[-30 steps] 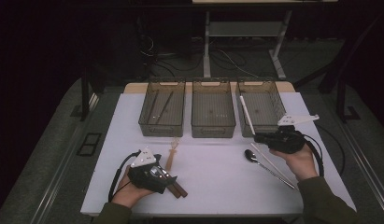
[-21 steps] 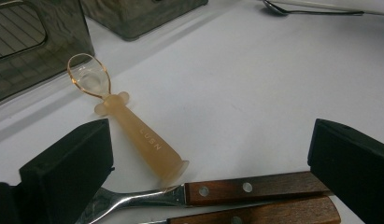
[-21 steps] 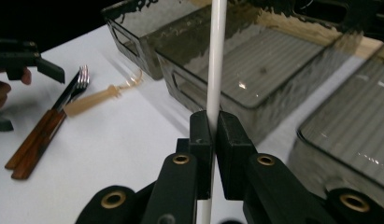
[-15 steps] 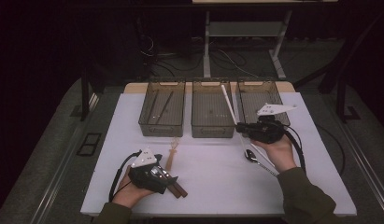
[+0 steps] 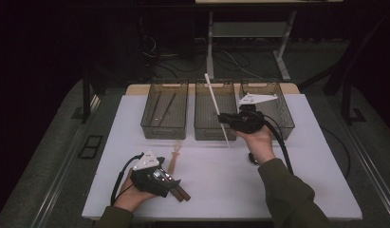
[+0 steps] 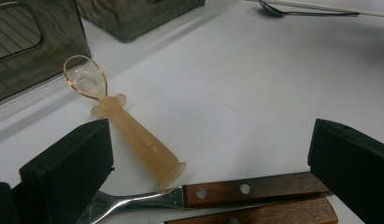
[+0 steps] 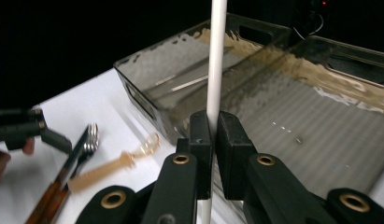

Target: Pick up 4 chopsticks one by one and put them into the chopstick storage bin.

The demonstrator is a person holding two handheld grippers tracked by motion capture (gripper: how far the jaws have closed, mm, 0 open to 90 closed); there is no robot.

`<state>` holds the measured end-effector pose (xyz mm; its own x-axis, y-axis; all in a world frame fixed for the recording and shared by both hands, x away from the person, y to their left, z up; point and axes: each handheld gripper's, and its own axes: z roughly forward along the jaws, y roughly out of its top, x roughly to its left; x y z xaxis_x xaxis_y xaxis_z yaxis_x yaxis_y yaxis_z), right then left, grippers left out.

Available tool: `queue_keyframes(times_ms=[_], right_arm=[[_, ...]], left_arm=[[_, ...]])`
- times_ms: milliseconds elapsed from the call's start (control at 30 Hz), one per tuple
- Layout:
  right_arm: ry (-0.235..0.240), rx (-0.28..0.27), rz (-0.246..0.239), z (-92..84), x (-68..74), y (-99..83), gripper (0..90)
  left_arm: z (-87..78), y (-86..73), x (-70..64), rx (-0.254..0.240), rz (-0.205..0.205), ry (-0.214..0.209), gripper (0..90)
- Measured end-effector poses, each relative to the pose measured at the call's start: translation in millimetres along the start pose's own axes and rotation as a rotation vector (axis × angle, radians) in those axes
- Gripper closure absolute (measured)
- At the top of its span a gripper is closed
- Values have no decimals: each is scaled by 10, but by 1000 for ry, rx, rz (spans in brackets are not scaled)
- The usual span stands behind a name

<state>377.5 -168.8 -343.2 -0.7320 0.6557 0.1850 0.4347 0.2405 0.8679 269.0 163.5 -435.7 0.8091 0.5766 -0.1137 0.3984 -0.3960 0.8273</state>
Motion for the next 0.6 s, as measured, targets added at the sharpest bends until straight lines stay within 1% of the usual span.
queue_keyframes(times_ms=[167, 433, 600], right_arm=[[4, -17, 10, 187, 63, 147, 852], [12, -28, 2, 502, 196, 404, 852], [18, -36, 14, 700, 256, 532, 852]], left_arm=[[2, 3, -2, -1, -1, -3, 0], [-3, 2, 4, -8, -3, -7, 0], [0, 7, -3, -9, 0, -11, 0]])
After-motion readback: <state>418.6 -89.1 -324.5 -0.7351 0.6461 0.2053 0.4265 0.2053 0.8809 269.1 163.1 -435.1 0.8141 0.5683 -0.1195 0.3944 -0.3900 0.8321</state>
